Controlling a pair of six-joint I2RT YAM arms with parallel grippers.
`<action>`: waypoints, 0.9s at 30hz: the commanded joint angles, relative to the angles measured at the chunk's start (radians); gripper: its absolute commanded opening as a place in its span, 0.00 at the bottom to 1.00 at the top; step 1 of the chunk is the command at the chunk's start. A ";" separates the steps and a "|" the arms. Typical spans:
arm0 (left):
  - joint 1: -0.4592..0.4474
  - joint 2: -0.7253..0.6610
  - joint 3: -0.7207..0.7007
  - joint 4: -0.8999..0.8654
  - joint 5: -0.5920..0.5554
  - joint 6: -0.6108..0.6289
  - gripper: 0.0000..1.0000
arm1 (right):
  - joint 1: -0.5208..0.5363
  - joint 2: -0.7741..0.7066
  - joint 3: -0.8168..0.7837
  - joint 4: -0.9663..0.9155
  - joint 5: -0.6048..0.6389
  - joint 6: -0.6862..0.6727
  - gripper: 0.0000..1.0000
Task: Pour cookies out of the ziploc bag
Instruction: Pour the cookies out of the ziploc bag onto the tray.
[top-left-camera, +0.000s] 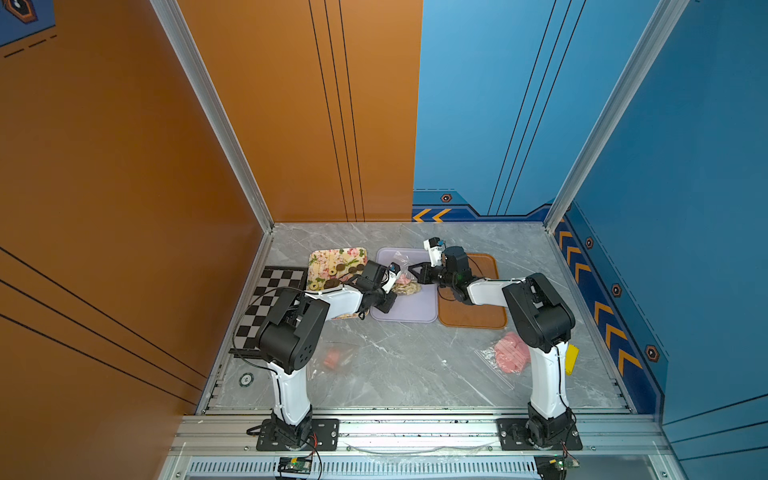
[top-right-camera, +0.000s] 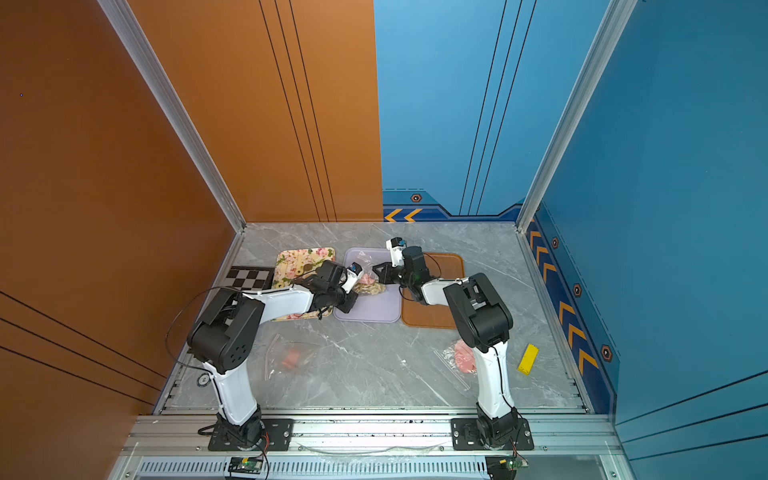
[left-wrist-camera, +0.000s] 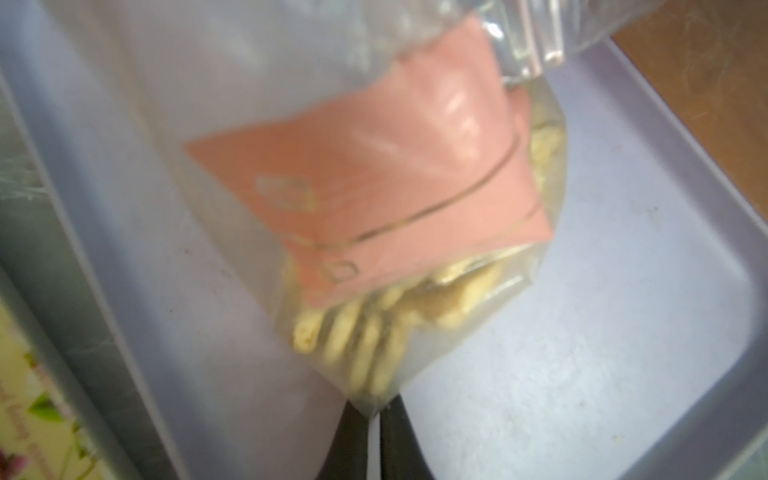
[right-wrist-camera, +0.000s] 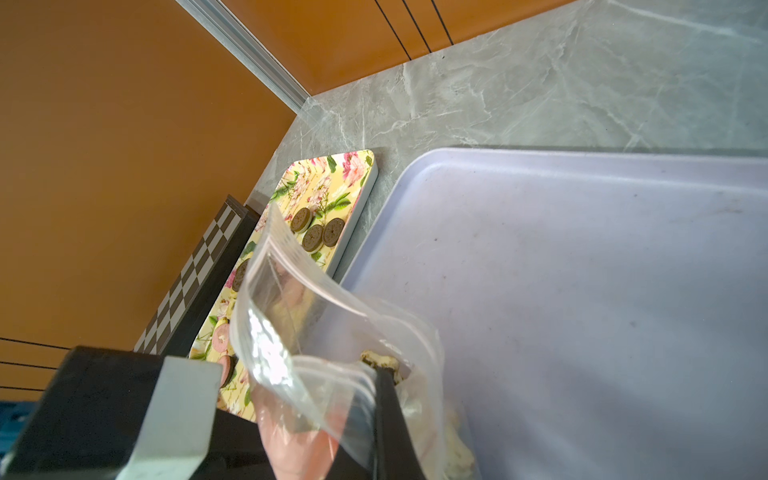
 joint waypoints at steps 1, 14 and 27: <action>-0.009 -0.002 -0.010 -0.021 0.011 0.009 0.00 | -0.011 0.012 0.024 0.020 -0.016 0.018 0.00; 0.011 -0.047 -0.068 0.044 0.032 -0.058 0.00 | -0.084 -0.192 -0.115 -0.097 0.087 0.002 0.66; 0.042 -0.039 -0.102 0.120 -0.075 -0.191 0.00 | 0.037 -0.108 0.008 -0.484 0.128 -0.249 0.56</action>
